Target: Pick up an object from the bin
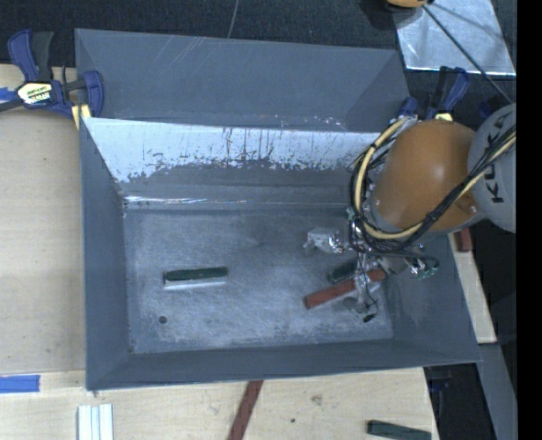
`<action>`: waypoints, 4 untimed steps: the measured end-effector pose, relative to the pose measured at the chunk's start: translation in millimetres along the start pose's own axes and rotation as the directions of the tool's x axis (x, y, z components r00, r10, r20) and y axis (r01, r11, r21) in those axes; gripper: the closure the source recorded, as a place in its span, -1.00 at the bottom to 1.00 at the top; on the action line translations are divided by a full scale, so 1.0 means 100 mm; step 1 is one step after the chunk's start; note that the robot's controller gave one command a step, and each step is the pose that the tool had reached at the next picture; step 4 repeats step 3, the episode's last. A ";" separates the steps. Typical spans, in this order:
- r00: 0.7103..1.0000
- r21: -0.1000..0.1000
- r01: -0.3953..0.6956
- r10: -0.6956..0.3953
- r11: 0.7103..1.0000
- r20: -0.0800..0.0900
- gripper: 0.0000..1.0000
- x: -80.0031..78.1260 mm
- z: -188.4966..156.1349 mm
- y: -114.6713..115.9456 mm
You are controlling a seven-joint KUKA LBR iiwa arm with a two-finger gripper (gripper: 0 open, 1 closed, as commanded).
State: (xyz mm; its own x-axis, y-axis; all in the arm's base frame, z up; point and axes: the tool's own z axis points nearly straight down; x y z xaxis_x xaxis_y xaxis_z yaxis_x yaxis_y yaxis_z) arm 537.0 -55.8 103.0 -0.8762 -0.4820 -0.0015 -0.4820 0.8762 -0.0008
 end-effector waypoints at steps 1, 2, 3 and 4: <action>0.992 0.000 0.125 -0.125 0.992 0.002 1.00 -0.09 0.32 -0.01; 0.992 0.001 0.126 -0.126 0.992 0.002 1.00 -0.09 0.32 -0.01; 0.997 0.004 0.078 -0.078 0.997 0.005 1.00 0.10 -1.32 -0.15; 0.997 0.004 0.078 -0.078 0.997 0.005 1.00 0.10 -1.32 -0.15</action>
Offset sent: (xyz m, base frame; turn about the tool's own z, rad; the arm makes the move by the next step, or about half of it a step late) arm 0.0000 0.0000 0.0000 0.0000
